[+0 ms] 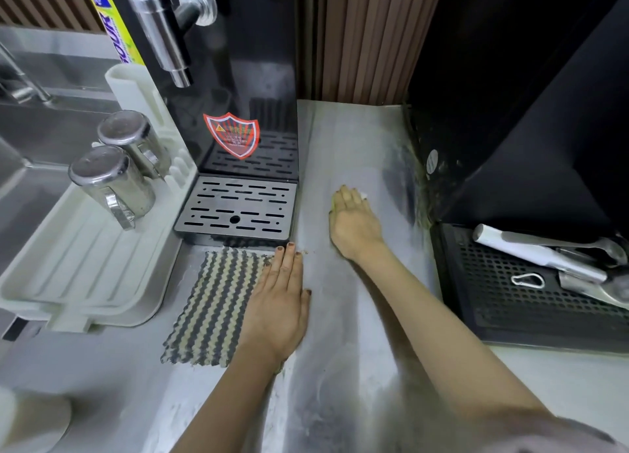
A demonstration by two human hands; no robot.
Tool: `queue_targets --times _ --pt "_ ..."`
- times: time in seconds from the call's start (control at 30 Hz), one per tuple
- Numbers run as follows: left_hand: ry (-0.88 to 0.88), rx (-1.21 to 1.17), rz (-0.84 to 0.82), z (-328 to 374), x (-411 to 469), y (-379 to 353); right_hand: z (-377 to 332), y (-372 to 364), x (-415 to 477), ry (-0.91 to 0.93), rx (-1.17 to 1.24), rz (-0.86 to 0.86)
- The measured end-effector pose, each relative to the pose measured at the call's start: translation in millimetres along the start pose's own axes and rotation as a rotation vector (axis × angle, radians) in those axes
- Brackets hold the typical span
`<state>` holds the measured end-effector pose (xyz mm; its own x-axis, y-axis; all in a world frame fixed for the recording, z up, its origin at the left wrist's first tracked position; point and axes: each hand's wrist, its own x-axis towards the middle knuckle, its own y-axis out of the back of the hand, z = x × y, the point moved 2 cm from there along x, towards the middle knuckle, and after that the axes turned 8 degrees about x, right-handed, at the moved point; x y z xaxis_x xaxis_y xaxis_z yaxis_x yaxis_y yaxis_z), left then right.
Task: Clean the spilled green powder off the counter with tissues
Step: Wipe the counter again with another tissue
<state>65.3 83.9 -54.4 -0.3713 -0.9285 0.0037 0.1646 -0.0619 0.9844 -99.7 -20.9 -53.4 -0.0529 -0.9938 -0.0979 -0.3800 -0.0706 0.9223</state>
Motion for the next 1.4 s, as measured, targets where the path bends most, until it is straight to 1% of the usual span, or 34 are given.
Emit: queue_targets --times 0.07,0.13,0.2,0.3,0.33,0.4,0.47,0.53,0.6,0.67,0.73,0.77,0.83,0.87,0.9,0.97,1.0,1.03,1.07,1.13,1.2,1.27,1.3,1.37,1.4 --pt "-0.001 -0.004 0.007 0.2 -0.1 0.1 9.5 -4.1 -26.9 -0.060 -0.062 0.074" --pt "0.001 -0.007 0.009 0.3 -0.2 0.2 15.9 -4.0 -44.8 -0.129 -0.130 0.109" --pt "0.002 0.001 0.002 -0.1 0.6 -0.6 17.9 -6.6 -50.9 -0.103 -0.147 0.112" --pt "-0.001 0.017 0.004 -0.5 1.3 -0.5 17.7 -5.6 -48.7 -0.082 -0.077 0.076" --pt "-0.002 0.019 0.001 -0.2 1.3 -0.8 19.1 -2.6 -44.2 -0.082 -0.064 0.092" --pt "0.001 0.022 -0.005 0.1 1.0 0.1 24.8 5.3 -24.1 -0.092 -0.027 0.151" --pt "-0.001 0.034 -0.002 -0.1 0.6 0.9 38.7 16.3 12.6 -0.150 -0.006 0.176" --pt "-0.006 0.039 0.006 0.1 0.3 0.5 51.4 34.1 52.1 -0.242 0.067 0.174" --pt "-0.002 0.036 0.018 -0.2 0.9 -1.6 53.0 50.3 88.3 -0.262 0.160 0.157" --pt "0.001 0.056 0.037 -0.9 1.4 -4.2 36.6 52.8 112.8 -0.180 0.194 0.123" --pt "0.002 0.064 0.059 -1.5 1.4 -6.0 5.3 40.6 118.8 -0.024 0.193 0.056" --pt "0.003 0.070 0.064 -1.9 1.4 -7.1 -10.0 30.3 114.0 0.064 0.179 0.014" --pt "0.006 0.087 0.074 -2.8 1.4 -8.0 -26.2 14.6 97.4 0.236 0.122 -0.010" --pt "0.006 0.090 0.076 -2.6 1.4 -7.6 -24.7 12.7 91.6 0.273 0.081 0.001" --pt "0.006 0.089 0.077 -2.7 1.2 -7.2 -18.1 16.0 90.9 0.237 0.055 0.038" --pt "0.002 0.070 0.075 -2.5 0.9 -7.9 6.6 29.7 104.0 0.023 0.018 0.144" --pt "-0.001 0.056 0.073 -2.3 0.6 -8.5 19.9 37.7 112.4 -0.089 0.008 0.166" --pt "-0.001 0.048 0.073 -2.3 0.4 -8.8 29.6 44.5 121.0 -0.159 0.014 0.176" --pt "0.001 0.048 0.078 -2.6 0.4 -9.0 31.6 47.9 126.7 -0.180 0.037 0.184" --pt "0.004 0.068 0.086 -3.3 0.5 -8.5 14.1 42.4 124.3 -0.093 0.117 0.160" --pt "0.003 0.085 0.084 -3.8 1.1 -8.9 -7.8 26.0 103.4 0.081 0.188 0.062" --pt "0.001 0.100 0.086 -3.9 2.0 -9.1 -23.8 10.5 62.5 0.276 0.156 -0.011" --pt "-0.001 0.102 0.086 -3.9 2.4 -8.8 -27.1 6.5 38.4 0.345 0.150 -0.023" --pt "0.003 0.093 0.072 -3.8 2.5 -9.7 -23.7 2.8 -6.5 0.408 0.139 -0.030" --pt "0.004 0.095 0.070 -3.8 2.1 -9.6 -18.1 1.4 -24.8 0.408 0.122 -0.011"
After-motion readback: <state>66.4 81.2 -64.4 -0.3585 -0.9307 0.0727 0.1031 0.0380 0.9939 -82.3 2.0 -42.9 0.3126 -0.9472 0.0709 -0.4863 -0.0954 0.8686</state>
